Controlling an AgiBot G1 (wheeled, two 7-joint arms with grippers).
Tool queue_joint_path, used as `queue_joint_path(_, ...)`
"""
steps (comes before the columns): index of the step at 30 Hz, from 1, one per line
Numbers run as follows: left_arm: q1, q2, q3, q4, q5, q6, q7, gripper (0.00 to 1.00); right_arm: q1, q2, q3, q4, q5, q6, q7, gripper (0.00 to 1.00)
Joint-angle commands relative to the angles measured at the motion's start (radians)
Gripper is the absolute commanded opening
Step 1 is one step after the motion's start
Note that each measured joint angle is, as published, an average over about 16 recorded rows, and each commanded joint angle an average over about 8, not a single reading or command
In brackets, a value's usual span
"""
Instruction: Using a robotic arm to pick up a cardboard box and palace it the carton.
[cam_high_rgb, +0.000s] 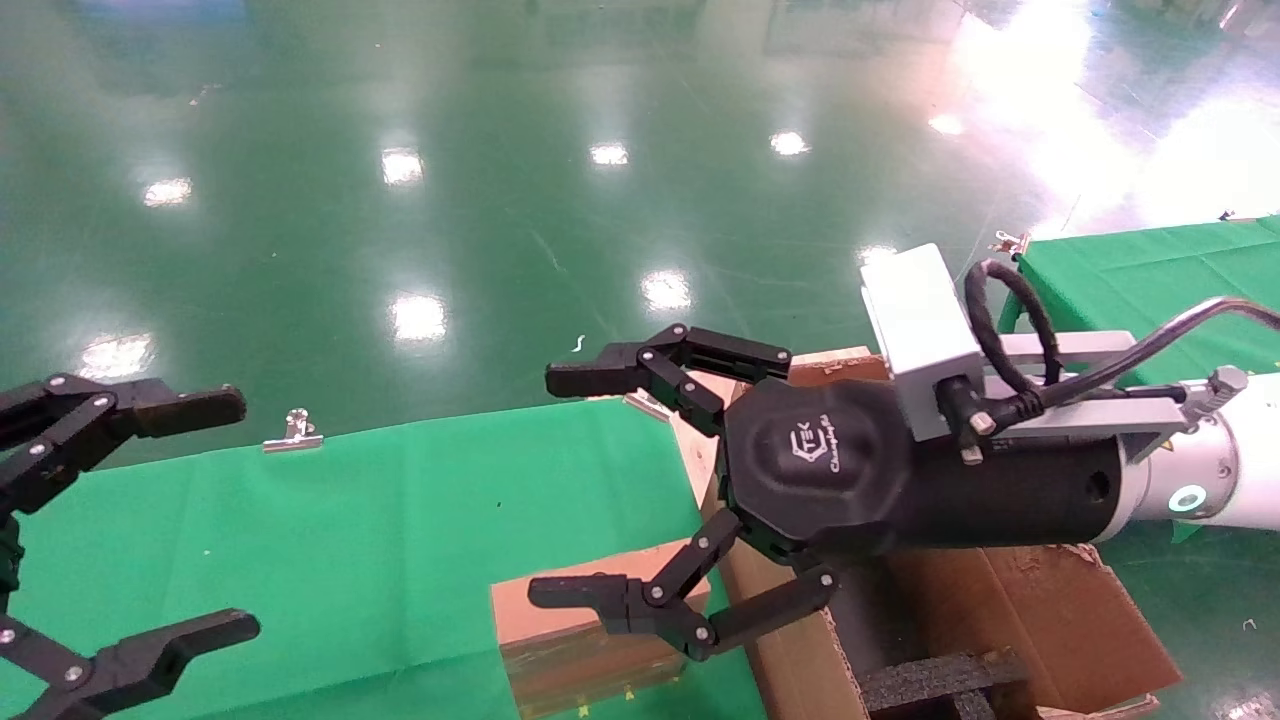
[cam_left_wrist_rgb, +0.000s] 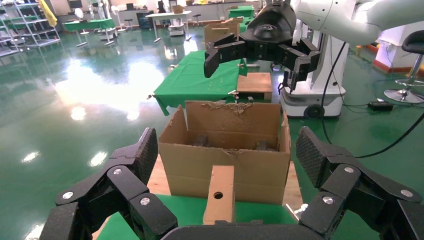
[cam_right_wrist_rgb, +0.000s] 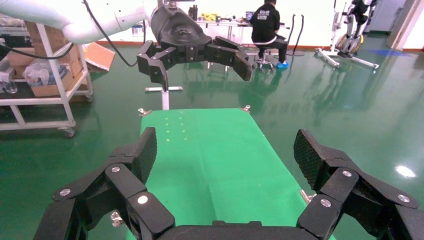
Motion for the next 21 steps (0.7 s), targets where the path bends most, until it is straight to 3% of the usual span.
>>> queue_joint_path(1, 0.0, 0.0, 0.0, 0.0, 0.0, 0.0, 0.0, 1.0, 0.0, 0.0, 0.0, 0.0, 0.0, 0.0, 0.0, 1.0)
queue_joint_path(21, 0.0, 0.0, 0.0, 0.0, 0.0, 0.0, 0.0, 1.0, 0.0, 0.0, 0.0, 0.0, 0.0, 0.0, 0.0, 1.0)
